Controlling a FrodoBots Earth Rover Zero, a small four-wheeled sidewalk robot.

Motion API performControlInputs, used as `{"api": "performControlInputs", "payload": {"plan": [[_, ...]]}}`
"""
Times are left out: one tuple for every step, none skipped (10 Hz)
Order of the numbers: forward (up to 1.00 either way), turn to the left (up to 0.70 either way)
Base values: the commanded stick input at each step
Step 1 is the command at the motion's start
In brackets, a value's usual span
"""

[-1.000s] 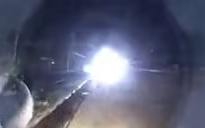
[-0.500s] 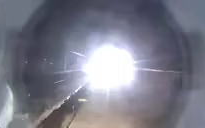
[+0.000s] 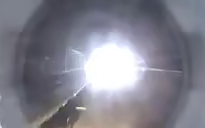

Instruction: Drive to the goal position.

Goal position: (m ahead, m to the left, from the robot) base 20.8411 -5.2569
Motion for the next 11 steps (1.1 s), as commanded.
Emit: {"api": "performControlInputs", "payload": {"plan": [[0.7,-0.04],[0.7,-0.13],[0.7,-0.22],[0.7,-0.31],[0.7,-0.35],[0.7,-0.35],[0.7,-0.35],[0.7,-0.28],[0.7,-0.19],[0.7,-0.1],[0.7,-0.01]]}}
